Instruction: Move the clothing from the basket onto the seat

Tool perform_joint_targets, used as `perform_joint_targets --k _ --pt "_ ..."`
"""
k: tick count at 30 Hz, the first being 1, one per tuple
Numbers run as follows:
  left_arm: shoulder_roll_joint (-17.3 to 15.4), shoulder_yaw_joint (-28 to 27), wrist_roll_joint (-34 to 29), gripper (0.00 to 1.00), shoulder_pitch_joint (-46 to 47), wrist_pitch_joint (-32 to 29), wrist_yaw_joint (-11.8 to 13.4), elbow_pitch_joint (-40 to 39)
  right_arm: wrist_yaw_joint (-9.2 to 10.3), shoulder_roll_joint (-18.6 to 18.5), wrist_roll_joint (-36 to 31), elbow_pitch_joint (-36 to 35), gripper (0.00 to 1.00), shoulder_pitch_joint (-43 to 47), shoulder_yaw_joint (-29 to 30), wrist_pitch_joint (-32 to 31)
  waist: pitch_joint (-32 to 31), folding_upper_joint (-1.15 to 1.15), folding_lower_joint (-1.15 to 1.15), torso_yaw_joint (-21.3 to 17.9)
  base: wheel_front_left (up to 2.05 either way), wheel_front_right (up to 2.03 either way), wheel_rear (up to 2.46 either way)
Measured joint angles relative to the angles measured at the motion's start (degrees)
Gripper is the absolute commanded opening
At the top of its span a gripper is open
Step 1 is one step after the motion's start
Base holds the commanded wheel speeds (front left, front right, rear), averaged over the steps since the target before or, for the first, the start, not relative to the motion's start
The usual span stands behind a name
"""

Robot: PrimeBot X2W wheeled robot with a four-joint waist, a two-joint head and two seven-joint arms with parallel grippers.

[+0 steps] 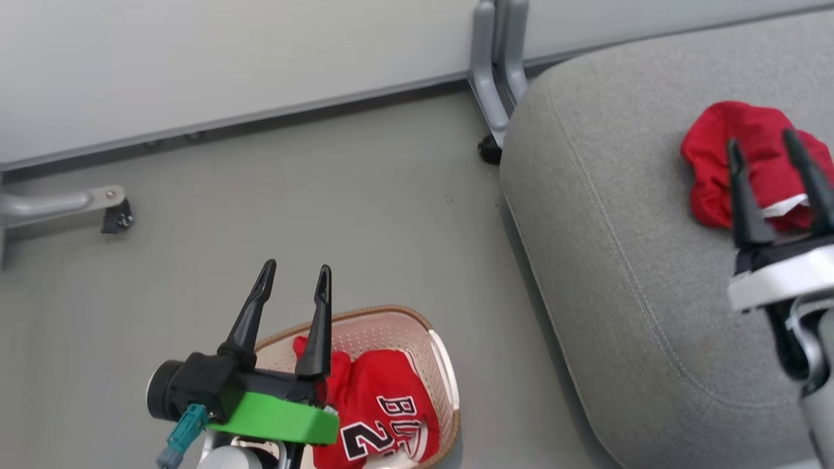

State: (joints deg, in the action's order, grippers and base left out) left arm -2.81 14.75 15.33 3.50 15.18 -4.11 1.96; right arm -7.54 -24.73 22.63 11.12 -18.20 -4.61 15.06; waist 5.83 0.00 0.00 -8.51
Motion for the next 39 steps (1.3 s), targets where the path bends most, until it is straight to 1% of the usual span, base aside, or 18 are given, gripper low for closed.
perform_joint_targets --k 3,5,10,13,19,23,39 --pt "0.01 -1.38 -0.01 1.0 -0.79 0.0 0.09 -0.18 0.0 3.87 -1.62 -4.48 1.0 4.99 0.26 0.0 -1.45 0.0 0.0 1.69 0.0 0.0 0.0" --pt "0.01 -2.12 0.0 1.0 -1.4 0.0 0.29 -0.15 0.0 5.5 -2.77 -5.77 1.0 7.85 -0.3 0.0 -2.11 0.0 0.0 3.02 0.0 0.0 0.0" --pt "0.0 -4.1 1.19 1.0 -3.72 0.0 0.86 0.66 0.0 9.64 -5.22 -5.73 1.0 12.88 -2.2 0.0 -3.49 0.0 0.0 6.59 0.0 0.0 0.0" --pt "0.01 -4.6 1.61 1.0 -5.34 0.0 0.92 2.11 0.0 12.24 -4.99 -5.34 1.0 14.68 -1.99 0.0 -4.27 0.0 0.0 8.37 0.0 0.0 0.0" --pt "0.02 -3.77 1.6 1.0 -7.31 -0.01 0.82 4.0 0.0 14.1 -7.15 -4.5 1.0 17.55 -1.22 0.0 -5.7 0.0 0.0 11.32 0.0 0.0 0.0" --pt "0.01 -3.78 1.77 1.0 -7.67 0.0 0.82 4.5 0.0 15.0 -8.09 -4.68 1.0 17.88 -1.15 0.0 -6.58 0.0 0.0 12.32 0.0 0.0 0.0" --pt "0.01 -4.56 1.46 1.0 -7.61 0.0 0.82 3.87 0.0 15.74 -8.92 -5.23 1.0 17.88 0.45 -0.01 -6.57 0.0 0.0 11.93 0.0 0.0 0.0"
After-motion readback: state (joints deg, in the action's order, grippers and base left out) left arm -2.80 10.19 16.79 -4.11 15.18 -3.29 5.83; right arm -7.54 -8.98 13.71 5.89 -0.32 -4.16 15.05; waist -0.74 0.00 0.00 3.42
